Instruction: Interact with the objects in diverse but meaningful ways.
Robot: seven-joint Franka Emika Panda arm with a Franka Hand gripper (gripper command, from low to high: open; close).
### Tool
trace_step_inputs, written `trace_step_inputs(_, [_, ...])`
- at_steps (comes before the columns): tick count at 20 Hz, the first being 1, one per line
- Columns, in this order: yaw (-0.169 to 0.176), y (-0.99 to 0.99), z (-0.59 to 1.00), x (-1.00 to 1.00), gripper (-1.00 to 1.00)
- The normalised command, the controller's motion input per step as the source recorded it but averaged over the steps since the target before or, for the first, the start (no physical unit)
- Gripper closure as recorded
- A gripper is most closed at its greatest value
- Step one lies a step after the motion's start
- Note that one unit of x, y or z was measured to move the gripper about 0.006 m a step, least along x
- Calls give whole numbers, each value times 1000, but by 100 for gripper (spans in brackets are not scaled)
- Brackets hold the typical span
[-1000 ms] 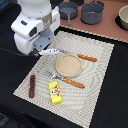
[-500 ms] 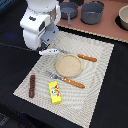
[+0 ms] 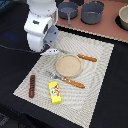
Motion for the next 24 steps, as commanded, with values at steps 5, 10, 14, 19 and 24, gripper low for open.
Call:
trace_step_inputs(5, [38, 99, -263, 0, -100])
trace_step_inputs(10, [35, 64, -303, -2, -100])
trace_step_inputs(14, [43, 66, -369, -89, -100])
trace_step_inputs(19, [52, 77, -343, -115, -100])
trace_step_inputs(24, [55, 61, -291, -122, 100])
